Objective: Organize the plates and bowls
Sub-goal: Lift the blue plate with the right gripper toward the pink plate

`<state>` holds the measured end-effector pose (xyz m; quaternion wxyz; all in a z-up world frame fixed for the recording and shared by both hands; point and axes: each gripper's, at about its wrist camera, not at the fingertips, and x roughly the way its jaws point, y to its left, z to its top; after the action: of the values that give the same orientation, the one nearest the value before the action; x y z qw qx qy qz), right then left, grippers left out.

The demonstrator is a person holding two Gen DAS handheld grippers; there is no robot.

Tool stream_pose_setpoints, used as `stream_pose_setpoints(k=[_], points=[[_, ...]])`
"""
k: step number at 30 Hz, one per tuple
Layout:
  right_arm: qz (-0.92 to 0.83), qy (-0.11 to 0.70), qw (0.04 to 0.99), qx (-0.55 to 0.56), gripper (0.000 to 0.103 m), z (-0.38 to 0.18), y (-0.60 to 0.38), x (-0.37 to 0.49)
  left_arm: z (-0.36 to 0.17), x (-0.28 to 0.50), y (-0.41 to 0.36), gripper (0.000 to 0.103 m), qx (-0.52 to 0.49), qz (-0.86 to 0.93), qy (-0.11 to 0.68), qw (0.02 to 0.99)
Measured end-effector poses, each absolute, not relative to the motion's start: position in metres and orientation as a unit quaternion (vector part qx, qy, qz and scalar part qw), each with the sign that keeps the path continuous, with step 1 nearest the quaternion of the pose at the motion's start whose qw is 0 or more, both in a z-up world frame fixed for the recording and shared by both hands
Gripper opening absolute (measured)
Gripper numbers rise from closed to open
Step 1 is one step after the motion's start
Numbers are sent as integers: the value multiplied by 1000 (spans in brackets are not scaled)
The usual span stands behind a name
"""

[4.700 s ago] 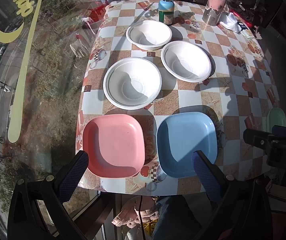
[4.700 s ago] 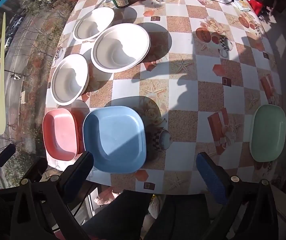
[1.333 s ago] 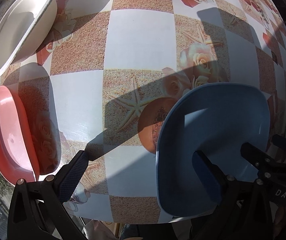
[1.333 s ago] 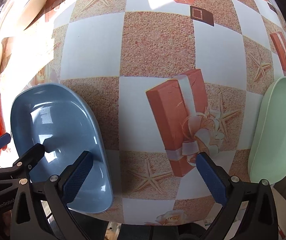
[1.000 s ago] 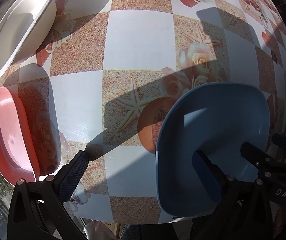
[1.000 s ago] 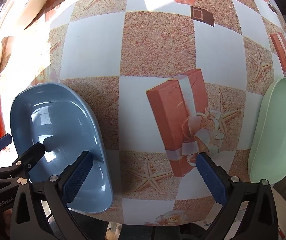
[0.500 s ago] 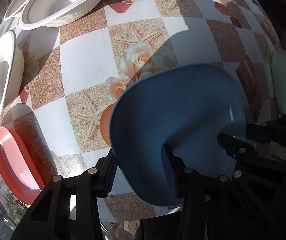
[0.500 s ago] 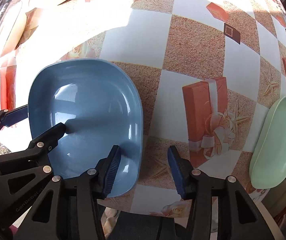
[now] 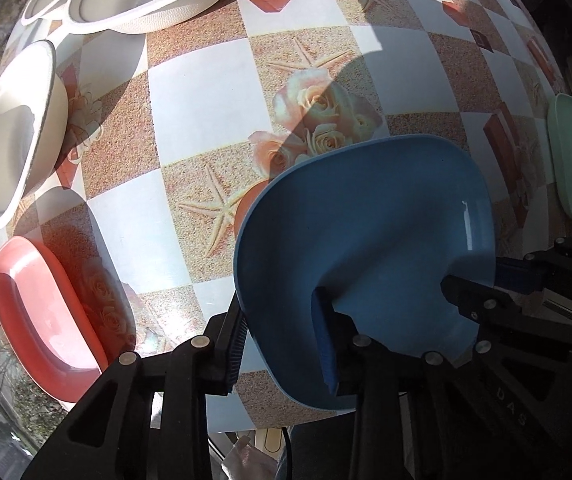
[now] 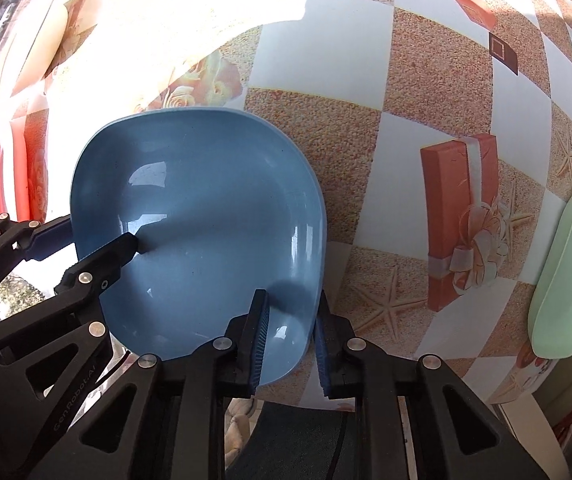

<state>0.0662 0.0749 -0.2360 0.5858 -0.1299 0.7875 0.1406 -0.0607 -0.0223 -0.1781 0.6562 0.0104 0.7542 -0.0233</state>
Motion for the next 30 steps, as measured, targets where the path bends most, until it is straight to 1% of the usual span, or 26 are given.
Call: stream_pose_setpoints(k=[12,13,21,22,30], points=[[148,787,586,-121,24,-247,96,53,-183,-59,-6,35,19,-19,748,663],[149,788,585,-123,24,-249,97,51,-175,-62,1,35,17,-20,749,662],[154,791,578,-125,24,-255,94,22,-174,-73,14,35,17,-21,750,661],[154,793,576,-125,24,-255,81,36,-175,-75,16,35,16,-22,751,660],[157,798,568,-126,24,-253,80,44,-185,-80,17,35,16,-20,753,657]])
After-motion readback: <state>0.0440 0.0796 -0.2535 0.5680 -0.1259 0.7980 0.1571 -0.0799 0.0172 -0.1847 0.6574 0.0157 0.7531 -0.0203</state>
